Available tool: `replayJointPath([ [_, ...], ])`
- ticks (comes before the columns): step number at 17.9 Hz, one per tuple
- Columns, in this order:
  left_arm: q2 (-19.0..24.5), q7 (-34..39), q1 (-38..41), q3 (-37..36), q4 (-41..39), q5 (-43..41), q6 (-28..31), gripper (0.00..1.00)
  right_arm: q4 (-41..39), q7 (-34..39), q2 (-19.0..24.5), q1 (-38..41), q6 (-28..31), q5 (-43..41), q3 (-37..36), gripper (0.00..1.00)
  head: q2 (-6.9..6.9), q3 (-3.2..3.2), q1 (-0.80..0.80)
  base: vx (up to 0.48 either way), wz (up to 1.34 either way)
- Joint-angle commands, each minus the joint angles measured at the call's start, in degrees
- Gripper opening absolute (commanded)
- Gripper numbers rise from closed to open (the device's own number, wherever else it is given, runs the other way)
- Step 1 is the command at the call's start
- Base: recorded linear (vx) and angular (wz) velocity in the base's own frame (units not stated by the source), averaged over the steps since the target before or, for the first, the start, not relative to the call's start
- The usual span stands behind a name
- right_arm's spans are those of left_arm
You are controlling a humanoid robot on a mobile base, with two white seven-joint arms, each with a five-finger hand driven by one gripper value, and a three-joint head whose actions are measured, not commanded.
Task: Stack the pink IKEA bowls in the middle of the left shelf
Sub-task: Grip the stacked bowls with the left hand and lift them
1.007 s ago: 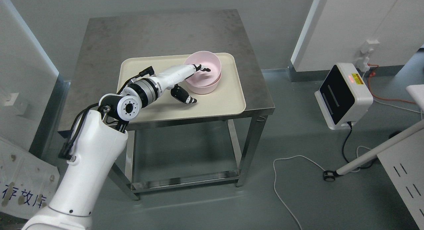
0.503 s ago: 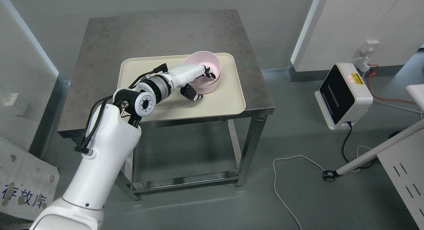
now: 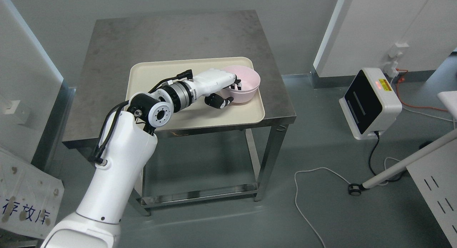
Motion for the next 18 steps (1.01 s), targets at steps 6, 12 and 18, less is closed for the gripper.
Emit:
replayJointPath([
  [6,-0.65,-0.63,1.33,20.28,0.02,8.69,-10.30,0.01,0.00,-0.04,-1.00,0.00,0.05,0.44,-0.53,1.00,0.00,0.00,0.00,0.000,0.00],
  [12,-0.65,-0.46,6.61,22.14,-5.79,15.90,-12.24,0.02,0.00,-0.04,-1.00,0.00,0.05,0.44,-0.53,1.00,0.00,0.00,0.00,0.000,0.00],
  [18,-0.65,-0.46,6.61,22.58,-6.50,15.82,-11.98,0.02,0.00,-0.04,-1.00,0.00,0.05,0.44,-0.53,1.00,0.00,0.00,0.00,0.001,0.01],
])
